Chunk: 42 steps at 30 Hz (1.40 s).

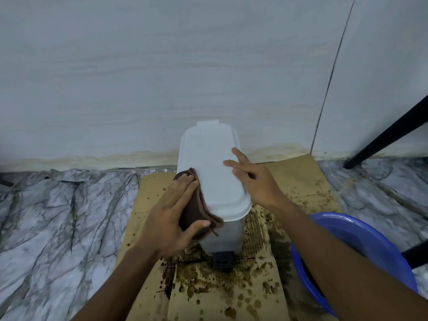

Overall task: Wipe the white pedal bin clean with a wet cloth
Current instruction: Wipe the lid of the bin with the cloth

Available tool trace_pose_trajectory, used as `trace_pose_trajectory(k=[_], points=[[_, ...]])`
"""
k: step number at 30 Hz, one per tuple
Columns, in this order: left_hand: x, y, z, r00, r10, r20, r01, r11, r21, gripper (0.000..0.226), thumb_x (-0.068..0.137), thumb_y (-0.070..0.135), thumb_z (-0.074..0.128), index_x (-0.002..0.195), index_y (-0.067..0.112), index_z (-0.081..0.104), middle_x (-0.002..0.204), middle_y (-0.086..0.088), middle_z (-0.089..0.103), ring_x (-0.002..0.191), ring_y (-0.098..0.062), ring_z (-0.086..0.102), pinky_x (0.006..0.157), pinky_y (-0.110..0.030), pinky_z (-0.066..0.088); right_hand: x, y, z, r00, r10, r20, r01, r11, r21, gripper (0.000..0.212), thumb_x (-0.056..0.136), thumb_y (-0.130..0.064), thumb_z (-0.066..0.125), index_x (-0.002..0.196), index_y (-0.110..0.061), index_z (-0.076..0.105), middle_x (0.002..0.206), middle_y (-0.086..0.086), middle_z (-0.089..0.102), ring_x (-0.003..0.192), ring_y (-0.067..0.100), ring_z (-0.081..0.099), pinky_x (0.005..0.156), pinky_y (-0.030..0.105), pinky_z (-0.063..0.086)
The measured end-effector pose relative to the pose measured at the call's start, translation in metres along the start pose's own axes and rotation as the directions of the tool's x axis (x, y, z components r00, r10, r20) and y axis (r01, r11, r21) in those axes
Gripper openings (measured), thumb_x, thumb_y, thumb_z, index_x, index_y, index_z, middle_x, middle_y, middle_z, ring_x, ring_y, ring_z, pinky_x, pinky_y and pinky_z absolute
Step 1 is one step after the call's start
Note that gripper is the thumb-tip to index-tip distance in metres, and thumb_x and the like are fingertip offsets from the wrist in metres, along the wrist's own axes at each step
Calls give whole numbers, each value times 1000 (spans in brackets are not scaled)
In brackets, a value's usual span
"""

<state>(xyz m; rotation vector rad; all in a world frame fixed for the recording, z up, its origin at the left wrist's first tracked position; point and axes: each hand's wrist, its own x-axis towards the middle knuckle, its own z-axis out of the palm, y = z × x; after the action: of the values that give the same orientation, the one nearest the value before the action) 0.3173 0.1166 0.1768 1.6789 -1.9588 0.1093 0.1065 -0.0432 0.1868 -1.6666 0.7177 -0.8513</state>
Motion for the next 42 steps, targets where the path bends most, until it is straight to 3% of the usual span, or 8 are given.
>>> trace_pose_trajectory(k=[4, 7, 11, 18, 26, 33, 37, 42], points=[[33, 42, 18, 996, -81, -23, 84, 974, 209, 78, 106, 63, 23, 158, 7, 36, 165, -12, 33, 156, -21, 23, 129, -32, 3, -2, -1, 7, 998, -10, -61, 10, 1000, 3, 34, 103, -9, 52, 120, -33, 69, 157, -19, 37, 147, -1, 28, 124, 38, 27], [71, 53, 19, 994, -82, 78, 64, 975, 215, 77, 105, 65, 12, 162, 14, 27, 169, -8, 25, 158, -18, 16, 126, -27, -3, -2, -2, 2, 998, -14, -54, 11, 998, -56, 35, 104, -12, 51, 125, -34, 68, 157, -23, 36, 146, -3, 29, 123, 36, 28], [77, 31, 2, 987, -36, 157, 24, 997, 77, 74, 104, 67, 26, 163, 24, 26, 170, 3, 21, 155, -2, 6, 117, -9, -17, -3, -3, 0, 1000, -20, -24, 19, 999, -50, 35, 104, -13, 52, 125, -36, 67, 157, -22, 36, 146, -2, 30, 123, 38, 29], [4, 1, -3, 989, -118, 86, 124, 990, -69, 77, 101, 69, 37, 164, 28, 22, 172, 12, 12, 159, -6, 4, 128, -39, 13, -6, -7, 12, 998, -5, -62, 4, 1000, -8, 34, 104, -8, 50, 124, -28, 69, 159, -19, 34, 148, -2, 24, 122, 29, 27], [30, 37, 17, 999, -34, 3, 33, 994, 100, 75, 104, 62, 40, 158, 11, 37, 166, -6, 31, 157, -16, 20, 130, -38, 9, -14, -2, 30, 981, -87, -175, 47, 974, -223, 36, 103, -15, 54, 137, -25, 61, 162, -17, 26, 150, 0, 19, 121, 25, 21], [2, -11, -13, 991, -73, 109, 92, 979, -182, 74, 99, 59, 51, 161, 26, 31, 170, 10, 21, 158, -7, 12, 129, -45, 18, -15, 2, 36, 985, -106, -134, 78, 977, -200, 32, 104, -20, 52, 131, -34, 64, 164, -17, 23, 152, -1, 15, 124, 34, 20], [9, -1, -9, 990, -117, 84, 129, 978, -163, 79, 96, 61, 52, 161, 22, 33, 170, 7, 21, 158, -4, 9, 129, -34, 11, -16, 1, 30, 984, -123, -131, 78, 950, -303, 33, 104, -22, 53, 132, -36, 62, 164, -15, 23, 152, 5, 17, 125, 39, 23], [36, 35, 4, 999, -11, 36, 12, 1000, -26, 76, 97, 56, 57, 157, 12, 41, 165, -6, 33, 154, -9, 18, 127, -21, -3, -19, -4, 21, 985, -132, -107, 91, 941, -325, 37, 99, -22, 61, 135, -31, 59, 164, -11, 26, 151, 7, 22, 124, 40, 27]])
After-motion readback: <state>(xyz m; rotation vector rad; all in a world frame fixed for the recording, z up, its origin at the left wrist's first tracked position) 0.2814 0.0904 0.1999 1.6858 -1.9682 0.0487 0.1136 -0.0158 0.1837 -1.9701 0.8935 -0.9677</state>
